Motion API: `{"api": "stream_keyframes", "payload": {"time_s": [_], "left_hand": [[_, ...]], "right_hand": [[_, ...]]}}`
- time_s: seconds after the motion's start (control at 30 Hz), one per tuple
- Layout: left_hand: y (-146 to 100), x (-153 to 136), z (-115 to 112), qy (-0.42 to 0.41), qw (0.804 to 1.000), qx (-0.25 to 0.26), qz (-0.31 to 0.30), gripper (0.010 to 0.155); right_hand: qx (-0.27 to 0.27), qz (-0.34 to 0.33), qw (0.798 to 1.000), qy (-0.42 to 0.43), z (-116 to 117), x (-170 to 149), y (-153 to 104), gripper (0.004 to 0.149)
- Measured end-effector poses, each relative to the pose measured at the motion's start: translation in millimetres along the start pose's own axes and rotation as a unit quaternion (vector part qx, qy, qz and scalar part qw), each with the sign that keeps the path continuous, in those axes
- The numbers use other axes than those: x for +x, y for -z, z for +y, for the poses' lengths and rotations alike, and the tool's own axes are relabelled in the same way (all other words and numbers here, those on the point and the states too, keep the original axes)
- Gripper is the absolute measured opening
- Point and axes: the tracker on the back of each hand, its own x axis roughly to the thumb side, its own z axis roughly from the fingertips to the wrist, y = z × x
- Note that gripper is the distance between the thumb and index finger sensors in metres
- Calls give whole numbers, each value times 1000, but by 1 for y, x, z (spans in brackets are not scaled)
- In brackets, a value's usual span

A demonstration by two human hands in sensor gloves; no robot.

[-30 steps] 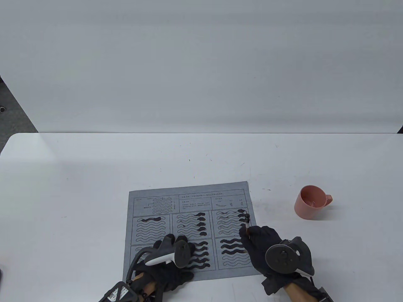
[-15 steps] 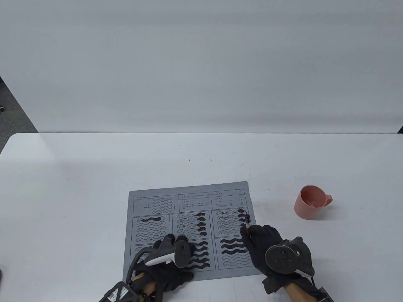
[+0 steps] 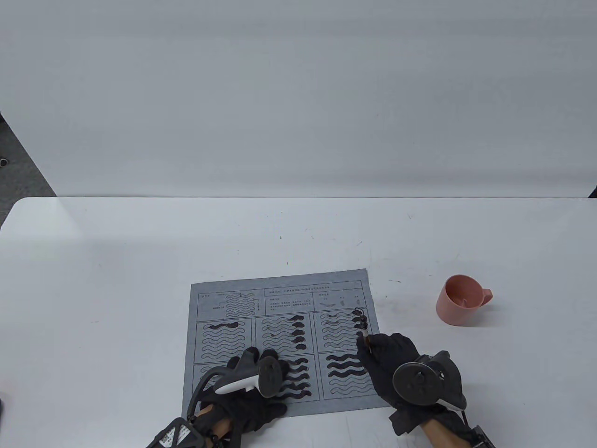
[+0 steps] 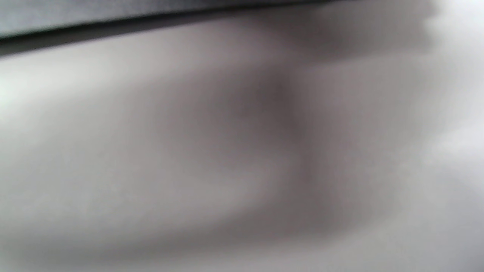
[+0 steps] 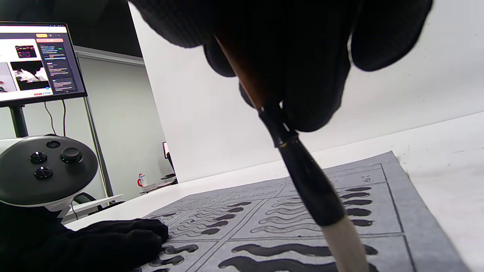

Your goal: Trace patterns on water writing practice cloth with Chinese brush

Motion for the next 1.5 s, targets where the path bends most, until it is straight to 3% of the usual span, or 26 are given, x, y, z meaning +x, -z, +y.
{"api": "stream_keyframes", "payload": {"time_s": [1.5], "left_hand": [[0, 0, 0, 0, 1000, 0, 0, 85]], "right_hand": [[-10, -2, 1000, -5, 0, -1, 0, 40]]}}
